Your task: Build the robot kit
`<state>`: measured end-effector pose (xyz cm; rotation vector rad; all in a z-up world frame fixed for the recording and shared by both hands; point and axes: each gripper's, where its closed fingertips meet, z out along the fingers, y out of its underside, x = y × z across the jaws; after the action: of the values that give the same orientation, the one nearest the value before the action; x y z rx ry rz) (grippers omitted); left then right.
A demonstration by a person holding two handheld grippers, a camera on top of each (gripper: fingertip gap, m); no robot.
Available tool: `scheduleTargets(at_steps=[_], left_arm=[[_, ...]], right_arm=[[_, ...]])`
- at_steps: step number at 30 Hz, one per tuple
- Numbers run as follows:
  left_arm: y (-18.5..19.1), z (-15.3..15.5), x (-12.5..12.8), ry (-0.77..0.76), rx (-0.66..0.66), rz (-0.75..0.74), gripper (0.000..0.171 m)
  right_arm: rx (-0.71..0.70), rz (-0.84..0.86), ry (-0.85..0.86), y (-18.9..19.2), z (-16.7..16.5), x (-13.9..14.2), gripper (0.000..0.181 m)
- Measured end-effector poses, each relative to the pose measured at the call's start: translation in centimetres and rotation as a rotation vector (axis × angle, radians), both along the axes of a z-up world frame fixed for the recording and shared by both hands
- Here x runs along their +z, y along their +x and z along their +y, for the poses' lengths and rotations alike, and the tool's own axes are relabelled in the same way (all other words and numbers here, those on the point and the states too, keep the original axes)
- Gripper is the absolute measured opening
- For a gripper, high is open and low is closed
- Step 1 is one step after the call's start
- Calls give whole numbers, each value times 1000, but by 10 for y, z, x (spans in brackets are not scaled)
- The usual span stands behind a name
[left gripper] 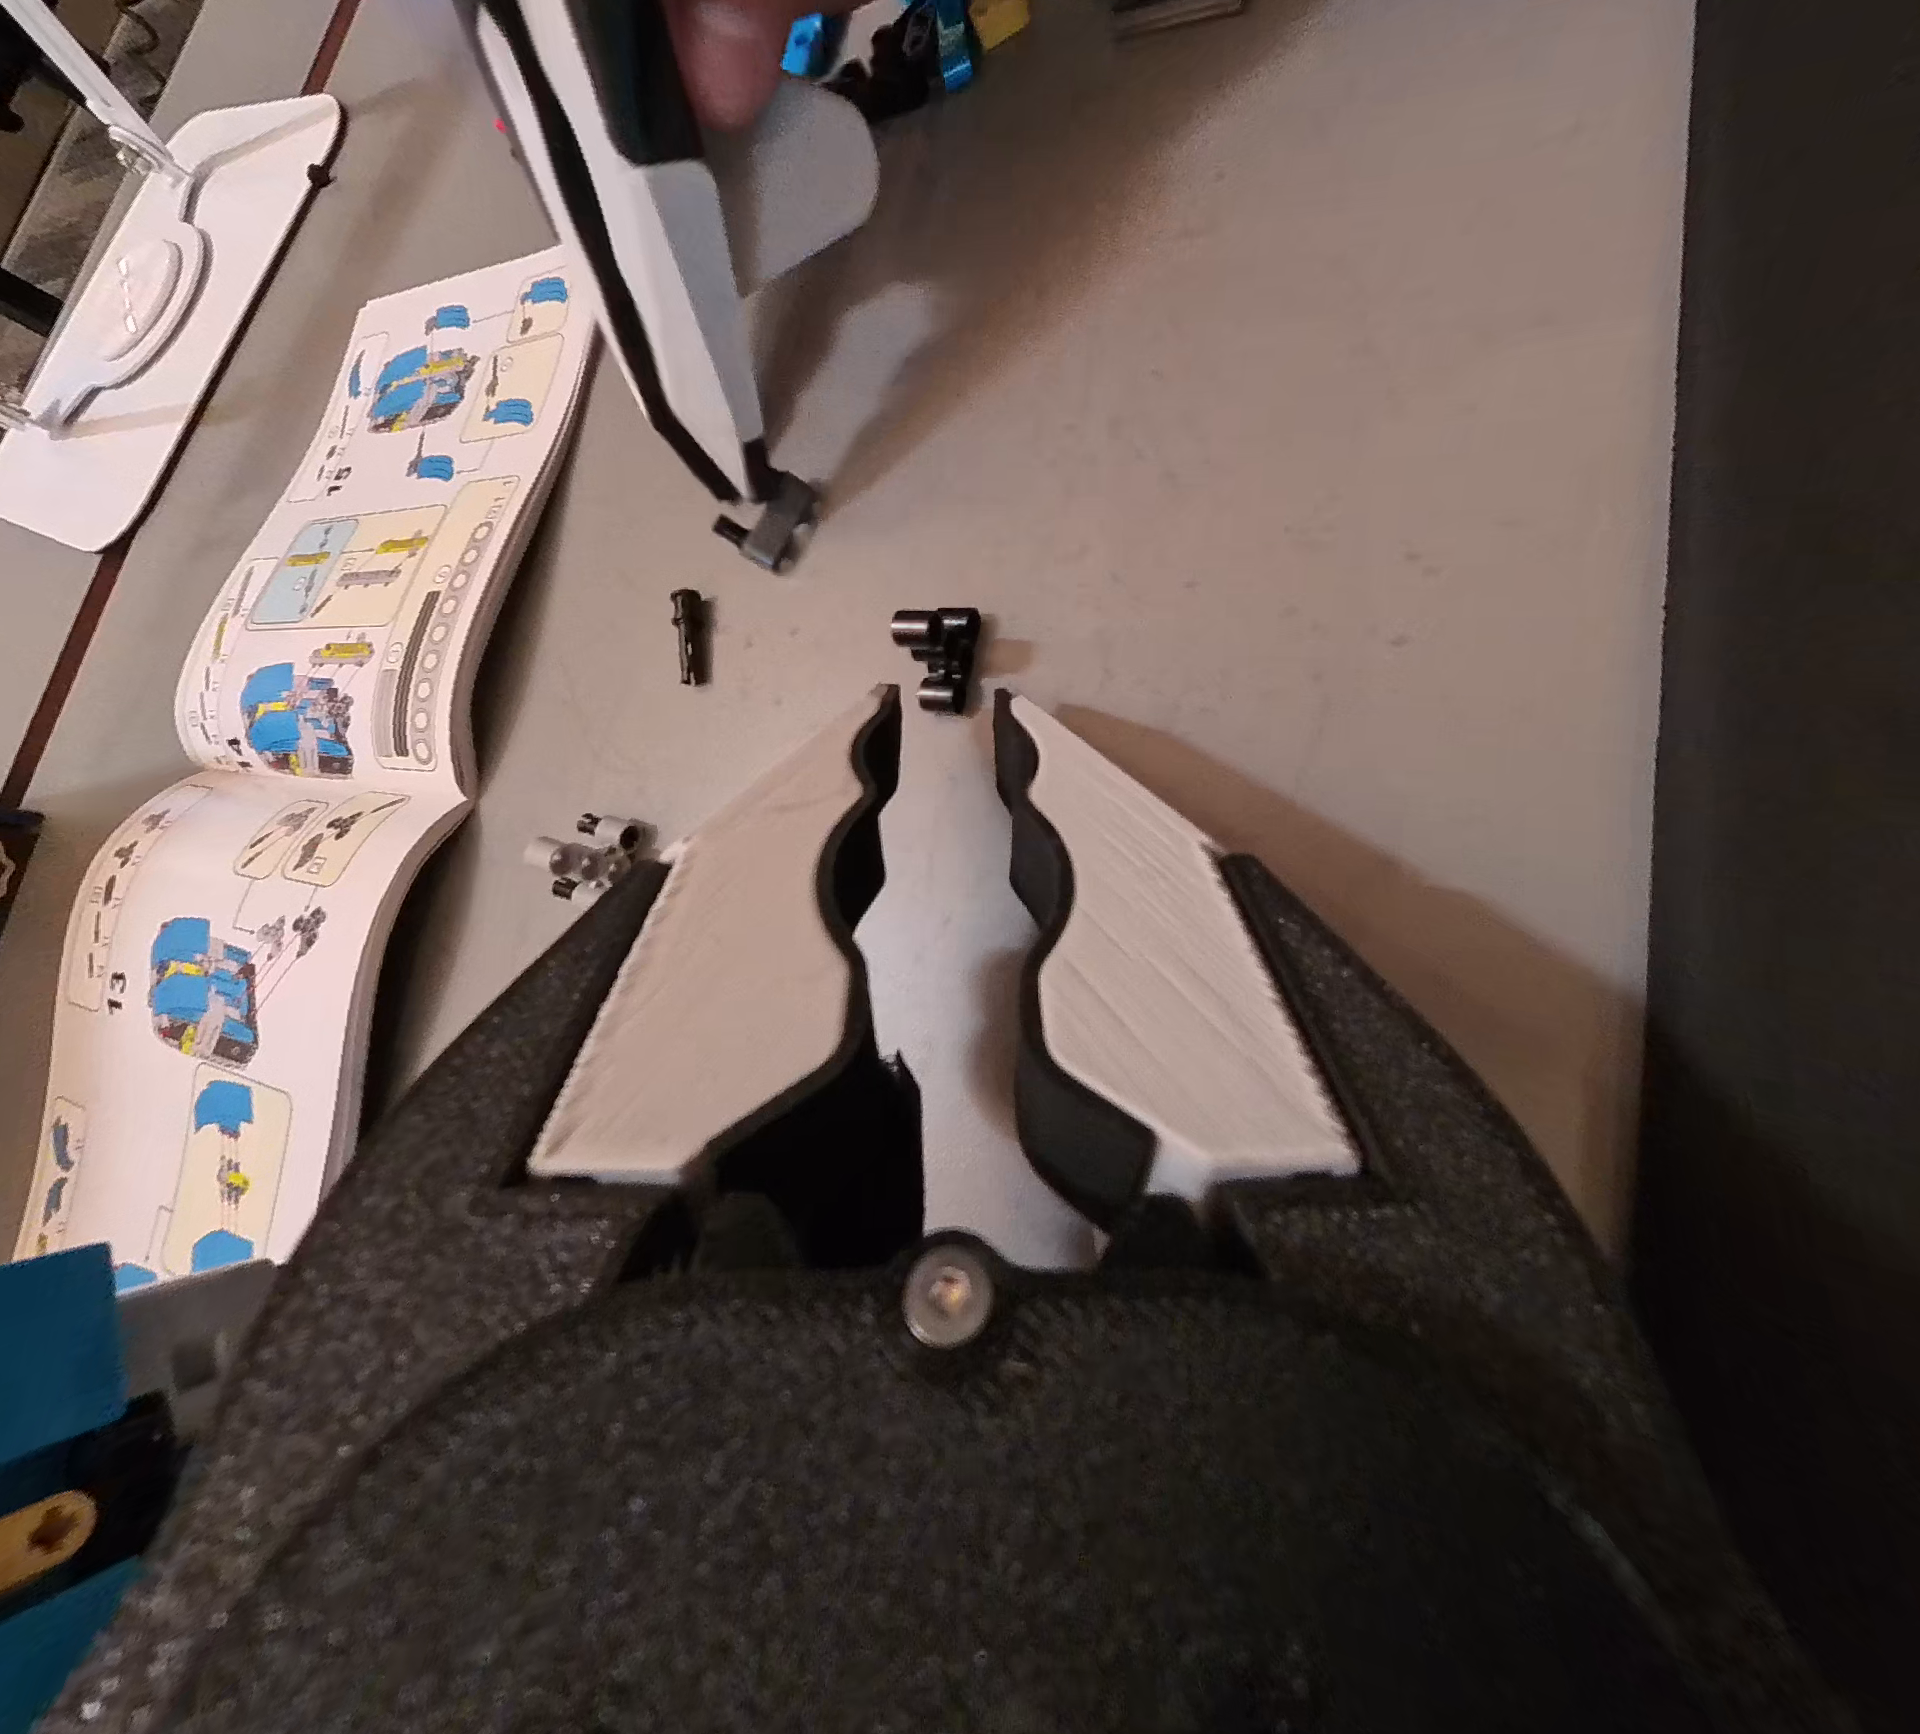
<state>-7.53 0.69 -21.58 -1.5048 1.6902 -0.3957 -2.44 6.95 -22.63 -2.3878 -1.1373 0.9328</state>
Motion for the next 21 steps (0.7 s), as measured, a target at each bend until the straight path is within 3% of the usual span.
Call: scheduleTargets(at_steps=[3,5,12,21], left_arm=[[-1,1,0,0,3,-2,17],[-1,0,1,2,2,-6,17],[-2,0,1,4,2,-3,17],[-3,3,-2,-6,12,6,17]], right_arm=[[-56,-1,9,9,12,-3,6],[-40,17,41,7,12,3,16],[36,-45,230,4,12,16,16],[137,-142,255,-2,-1,2,16]])
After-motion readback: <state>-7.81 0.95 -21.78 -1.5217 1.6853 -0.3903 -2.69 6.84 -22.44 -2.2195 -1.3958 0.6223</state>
